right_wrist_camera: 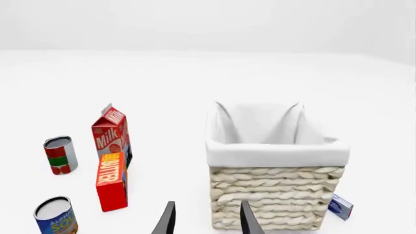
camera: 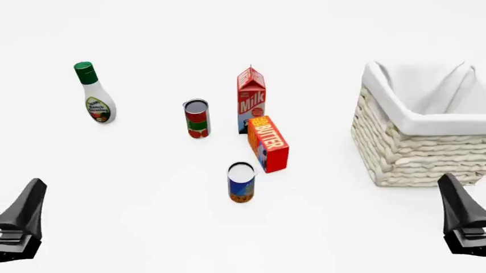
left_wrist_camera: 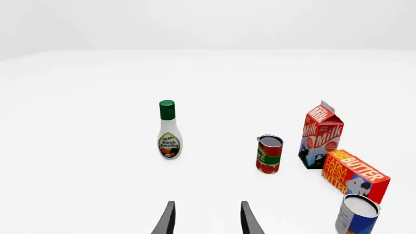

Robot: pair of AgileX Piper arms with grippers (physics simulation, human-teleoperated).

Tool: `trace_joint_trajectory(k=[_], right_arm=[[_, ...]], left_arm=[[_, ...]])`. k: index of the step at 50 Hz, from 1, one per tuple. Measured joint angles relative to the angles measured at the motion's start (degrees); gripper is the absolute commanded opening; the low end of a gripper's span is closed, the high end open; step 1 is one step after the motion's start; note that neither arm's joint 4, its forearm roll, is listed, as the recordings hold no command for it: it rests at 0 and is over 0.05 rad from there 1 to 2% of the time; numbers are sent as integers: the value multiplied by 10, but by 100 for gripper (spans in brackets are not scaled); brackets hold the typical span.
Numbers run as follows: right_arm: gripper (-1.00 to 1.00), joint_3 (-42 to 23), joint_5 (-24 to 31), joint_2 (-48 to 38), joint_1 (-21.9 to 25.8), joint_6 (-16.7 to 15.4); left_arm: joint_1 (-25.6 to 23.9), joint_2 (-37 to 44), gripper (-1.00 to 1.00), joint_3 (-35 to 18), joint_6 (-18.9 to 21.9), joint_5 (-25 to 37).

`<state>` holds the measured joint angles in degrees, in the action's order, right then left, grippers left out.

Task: Pick the alphabet soup and place it in the basket.

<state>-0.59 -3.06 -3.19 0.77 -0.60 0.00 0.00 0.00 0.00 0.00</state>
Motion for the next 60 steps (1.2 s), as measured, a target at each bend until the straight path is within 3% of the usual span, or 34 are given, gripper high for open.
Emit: trace_joint_trajectory(k=[27,60], right_arm=[[100,-16,40,29,6,7],[100,-97,86,32,83,6]], left_arm=[[0,0,100,0,0,0],[0,0,100,0,0,0]])
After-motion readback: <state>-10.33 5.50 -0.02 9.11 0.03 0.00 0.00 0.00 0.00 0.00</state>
